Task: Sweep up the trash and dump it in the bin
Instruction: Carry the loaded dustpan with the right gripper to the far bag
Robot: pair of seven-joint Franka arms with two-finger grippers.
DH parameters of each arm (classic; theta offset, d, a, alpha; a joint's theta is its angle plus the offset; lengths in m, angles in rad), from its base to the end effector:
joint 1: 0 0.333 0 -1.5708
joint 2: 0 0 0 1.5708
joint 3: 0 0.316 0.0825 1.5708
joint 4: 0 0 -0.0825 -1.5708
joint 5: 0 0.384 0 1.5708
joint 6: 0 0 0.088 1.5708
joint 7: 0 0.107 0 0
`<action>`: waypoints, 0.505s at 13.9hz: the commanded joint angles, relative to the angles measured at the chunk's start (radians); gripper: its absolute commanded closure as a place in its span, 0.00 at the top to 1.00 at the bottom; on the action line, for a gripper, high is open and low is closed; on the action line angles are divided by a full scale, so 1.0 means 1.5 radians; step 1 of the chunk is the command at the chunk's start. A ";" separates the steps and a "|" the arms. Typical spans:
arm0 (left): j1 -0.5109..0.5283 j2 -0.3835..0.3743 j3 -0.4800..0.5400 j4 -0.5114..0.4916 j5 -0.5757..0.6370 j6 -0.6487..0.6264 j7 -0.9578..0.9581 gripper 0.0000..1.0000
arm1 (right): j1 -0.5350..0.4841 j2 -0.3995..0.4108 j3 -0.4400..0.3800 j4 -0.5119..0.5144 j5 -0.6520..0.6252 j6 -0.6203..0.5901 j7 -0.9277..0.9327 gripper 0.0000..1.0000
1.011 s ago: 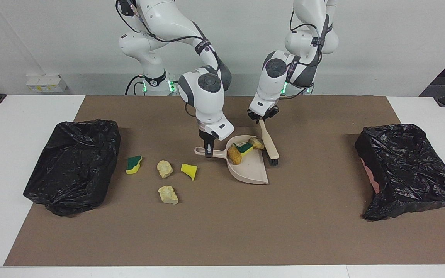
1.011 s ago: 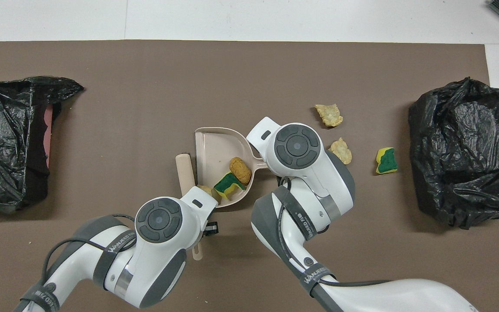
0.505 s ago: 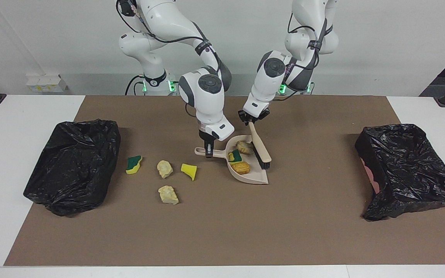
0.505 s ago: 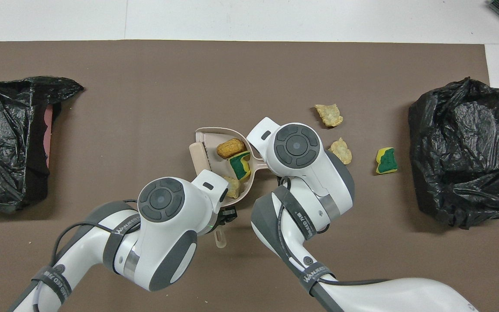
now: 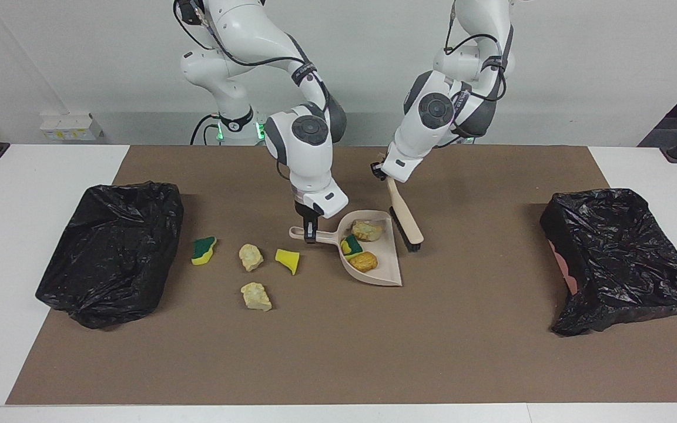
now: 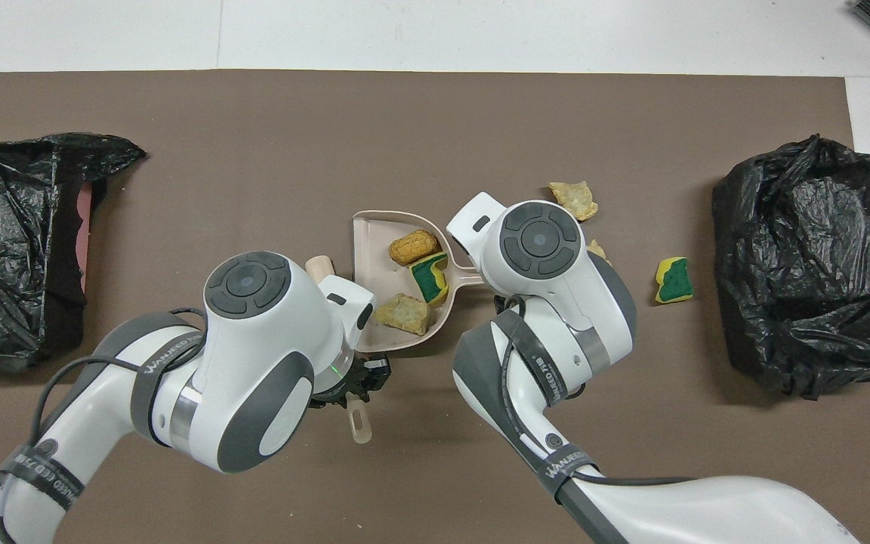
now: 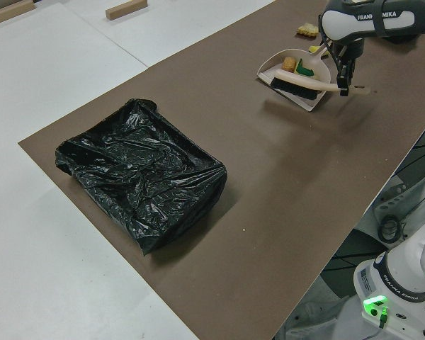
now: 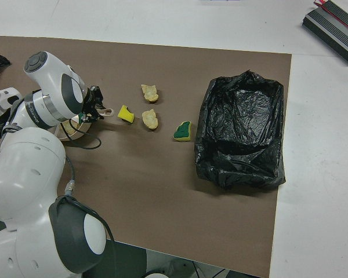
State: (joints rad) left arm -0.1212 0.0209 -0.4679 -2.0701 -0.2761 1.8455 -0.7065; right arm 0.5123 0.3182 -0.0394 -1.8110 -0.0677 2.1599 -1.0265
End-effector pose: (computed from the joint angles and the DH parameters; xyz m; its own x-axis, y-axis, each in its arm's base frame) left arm 0.4241 -0.3084 0.4067 0.9142 0.2041 -0.3502 0.2267 -0.9737 0.0244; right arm 0.5683 0.2897 0.3698 0.0338 0.9984 -0.0444 0.9976 -0.0310 0.0612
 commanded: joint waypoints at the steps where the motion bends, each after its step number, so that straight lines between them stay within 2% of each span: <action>1: 0.004 -0.051 0.001 -0.011 0.013 -0.047 -0.003 0.00 | -0.033 -0.021 0.004 0.020 0.036 -0.050 -0.037 0.00; 4: -0.011 -0.089 -0.006 -0.062 0.013 -0.032 0.000 0.00 | -0.079 -0.048 0.003 0.036 0.061 -0.114 -0.072 0.00; 7: -0.073 -0.139 -0.022 -0.144 0.004 0.039 -0.002 0.00 | -0.137 -0.075 -0.002 0.062 0.061 -0.185 -0.112 0.00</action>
State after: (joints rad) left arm -0.1755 -0.0989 -0.4969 -2.1704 -0.2698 1.8257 -0.7052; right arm 0.3671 0.2378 -0.0491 -1.7356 -0.0038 1.9392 -1.1232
